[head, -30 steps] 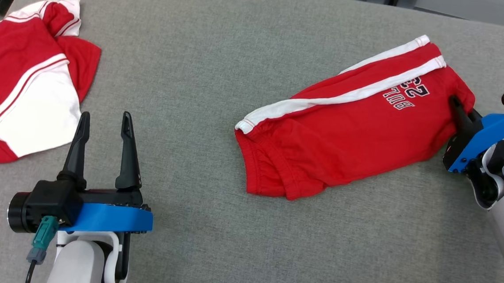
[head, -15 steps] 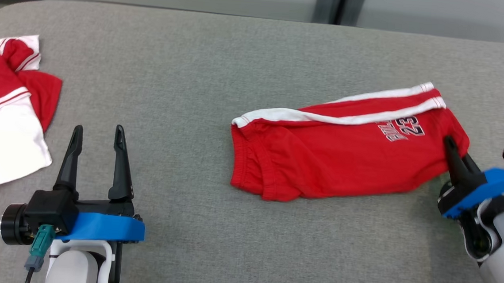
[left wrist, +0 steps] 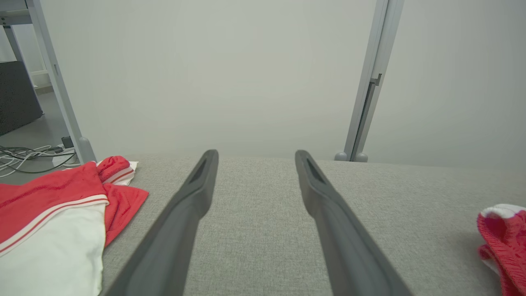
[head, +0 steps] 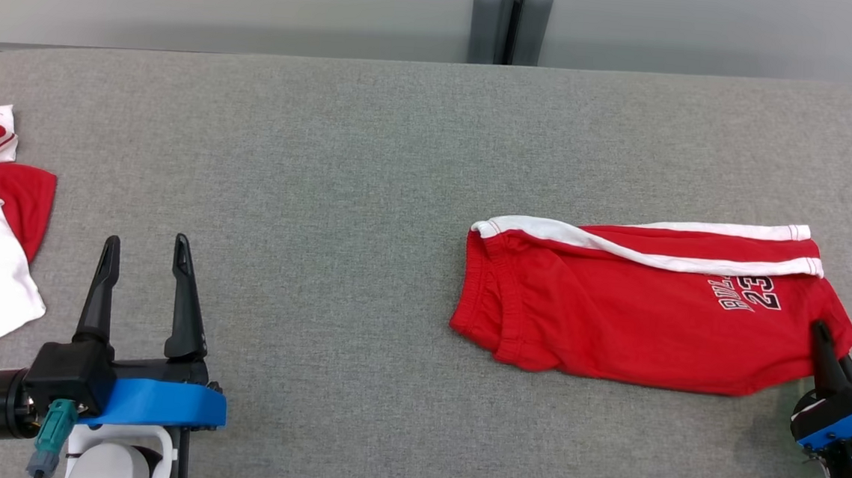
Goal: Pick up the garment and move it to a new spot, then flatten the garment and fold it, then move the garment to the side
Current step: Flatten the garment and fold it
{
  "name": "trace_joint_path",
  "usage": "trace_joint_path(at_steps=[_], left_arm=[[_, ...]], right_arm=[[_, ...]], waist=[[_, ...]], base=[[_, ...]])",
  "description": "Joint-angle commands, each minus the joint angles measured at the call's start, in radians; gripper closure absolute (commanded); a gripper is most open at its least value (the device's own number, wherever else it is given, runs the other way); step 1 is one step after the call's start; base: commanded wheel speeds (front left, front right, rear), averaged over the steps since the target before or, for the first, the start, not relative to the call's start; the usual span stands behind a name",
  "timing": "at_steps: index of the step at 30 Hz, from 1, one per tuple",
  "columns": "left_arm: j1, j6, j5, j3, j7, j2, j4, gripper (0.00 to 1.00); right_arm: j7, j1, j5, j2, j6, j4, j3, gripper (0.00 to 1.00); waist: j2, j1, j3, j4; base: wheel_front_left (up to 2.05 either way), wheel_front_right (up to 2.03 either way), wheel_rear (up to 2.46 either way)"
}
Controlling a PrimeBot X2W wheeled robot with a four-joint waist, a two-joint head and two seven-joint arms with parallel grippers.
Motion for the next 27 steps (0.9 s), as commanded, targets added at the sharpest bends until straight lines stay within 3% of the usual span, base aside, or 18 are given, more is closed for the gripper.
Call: trace_joint_path(at_steps=[1,13,27], left_arm=[[0.008,-0.003,0.003,0.005,-0.003,-0.001,0.001,0.0],[0.007,-0.008,0.004,0.004,-0.003,-0.001,0.007,0.0],[0.024,0.006,-0.02,-0.031,-0.003,-0.001,0.0,0.0]], right_arm=[[-0.005,0.014,-0.007,0.003,0.0,-0.007,-0.007,1.0],[-0.005,-0.025,-0.082,0.062,0.0,-0.091,-0.085,1.0],[0.045,-0.117,-0.169,0.172,0.0,-0.273,-0.005,1.0]], waist=[[0.0,0.0001,-0.002,-0.003],[0.0,0.0001,-0.022,-0.012],[0.0,0.0001,-0.042,0.032]], base=[[0.0,0.0,0.0],[0.0,0.0,0.0],[0.0,0.0,0.0]])
